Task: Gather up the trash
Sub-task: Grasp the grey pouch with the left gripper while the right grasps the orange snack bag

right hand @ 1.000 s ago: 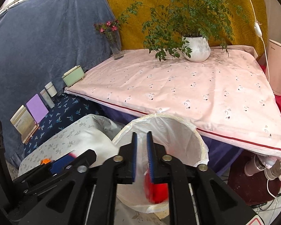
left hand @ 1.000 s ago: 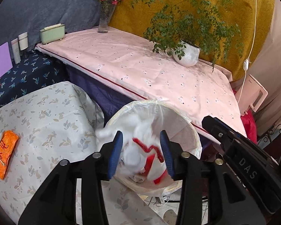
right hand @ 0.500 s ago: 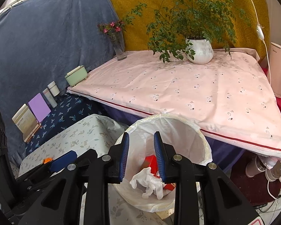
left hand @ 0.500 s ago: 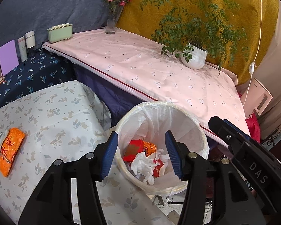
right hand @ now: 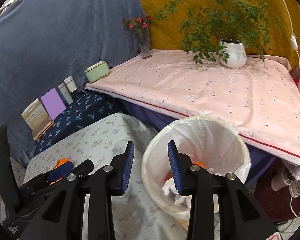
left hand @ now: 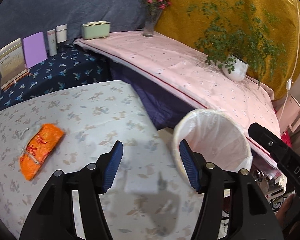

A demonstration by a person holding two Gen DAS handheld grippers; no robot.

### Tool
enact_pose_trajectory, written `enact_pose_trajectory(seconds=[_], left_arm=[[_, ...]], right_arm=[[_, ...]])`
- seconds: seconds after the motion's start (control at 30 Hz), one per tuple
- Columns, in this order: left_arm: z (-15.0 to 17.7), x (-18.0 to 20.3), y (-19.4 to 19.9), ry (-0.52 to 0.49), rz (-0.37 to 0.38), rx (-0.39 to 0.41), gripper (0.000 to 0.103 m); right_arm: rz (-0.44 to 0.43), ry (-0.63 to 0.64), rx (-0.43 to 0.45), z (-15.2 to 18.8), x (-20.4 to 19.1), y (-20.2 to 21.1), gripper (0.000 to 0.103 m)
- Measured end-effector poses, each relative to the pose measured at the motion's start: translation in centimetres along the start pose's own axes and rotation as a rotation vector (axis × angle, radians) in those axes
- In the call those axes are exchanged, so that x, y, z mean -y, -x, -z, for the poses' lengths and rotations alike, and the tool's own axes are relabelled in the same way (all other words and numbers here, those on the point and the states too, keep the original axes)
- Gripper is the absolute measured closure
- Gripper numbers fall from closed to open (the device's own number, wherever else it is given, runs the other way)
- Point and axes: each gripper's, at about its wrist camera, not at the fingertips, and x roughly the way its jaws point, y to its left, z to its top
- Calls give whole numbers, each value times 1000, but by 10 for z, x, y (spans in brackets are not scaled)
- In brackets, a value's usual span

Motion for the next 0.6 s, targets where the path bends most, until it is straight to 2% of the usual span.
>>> enact_pose_trajectory(seconds=[0.23,0.3,0.43,0.6], left_arm=[[11,-67,11,48,-89,-2,42],[14,-84,13,55,-117,-4,36],[20,-120,17,73,-168,-11,36],[23,-161,19,79,-215,-22,25]], right_arm=[[-57,53,-53,18,-47,-14,65],[-69,70,-69,24,-61,-19,63],[-107,102,-109,37,-92,-31,63],[-154,128,-161,55,-128,-49,58]])
